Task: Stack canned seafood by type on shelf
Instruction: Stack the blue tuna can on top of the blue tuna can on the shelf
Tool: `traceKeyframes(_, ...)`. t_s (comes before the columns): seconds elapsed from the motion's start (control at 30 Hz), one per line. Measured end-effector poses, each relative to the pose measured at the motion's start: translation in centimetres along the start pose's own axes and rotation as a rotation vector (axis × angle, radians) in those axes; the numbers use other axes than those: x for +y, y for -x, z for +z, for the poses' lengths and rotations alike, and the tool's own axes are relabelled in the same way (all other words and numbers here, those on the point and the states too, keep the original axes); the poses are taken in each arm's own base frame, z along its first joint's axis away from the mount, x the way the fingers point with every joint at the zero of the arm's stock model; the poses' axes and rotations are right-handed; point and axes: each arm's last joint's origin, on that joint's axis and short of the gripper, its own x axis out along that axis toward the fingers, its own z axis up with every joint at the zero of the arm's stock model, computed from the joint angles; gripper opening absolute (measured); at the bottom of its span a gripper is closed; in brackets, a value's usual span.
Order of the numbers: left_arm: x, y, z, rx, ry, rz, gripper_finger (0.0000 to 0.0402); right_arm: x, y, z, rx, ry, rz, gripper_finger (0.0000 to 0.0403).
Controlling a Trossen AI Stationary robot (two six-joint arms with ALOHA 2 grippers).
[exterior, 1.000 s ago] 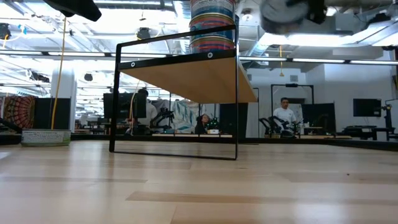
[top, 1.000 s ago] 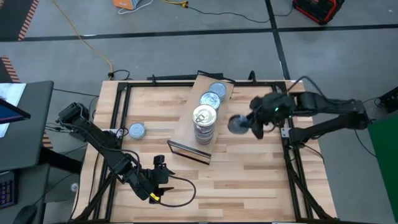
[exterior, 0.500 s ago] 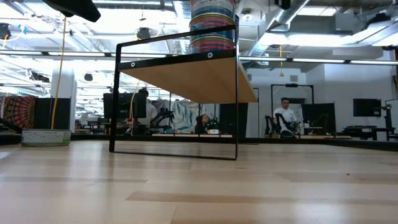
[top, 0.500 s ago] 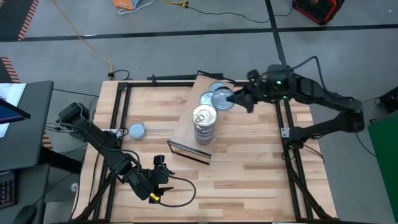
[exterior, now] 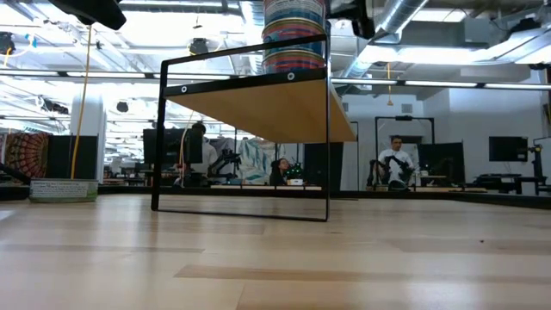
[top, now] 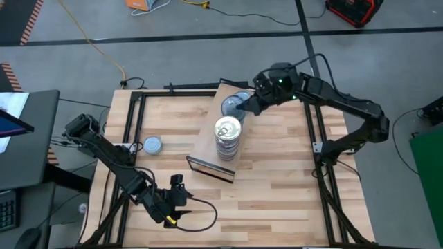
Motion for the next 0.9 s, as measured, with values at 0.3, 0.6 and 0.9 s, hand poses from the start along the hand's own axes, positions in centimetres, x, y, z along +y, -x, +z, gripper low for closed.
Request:
traceKeyframes(0.3, -0.2, 0.1, -0.1, 0.006, -0.004, -0.010, 0.0249, -1.2, 0.6, 0.2, 0.035, -0.067, -0.044, 0.0191)
traceKeyframes(0.6, -0.1, 0.1, -0.1, 0.006, 0.000, -0.010, 0.0249, -0.9, 0.3, -0.2, 0.050, 0.001, -0.039, 0.0261)
traceKeyframes(0.9, 0.0, 0.1, -0.3, 0.022, -0.013, 0.003, 0.0249, -1.5, 0.5, -0.4, 0.084, -0.029, -0.078, 0.0276)
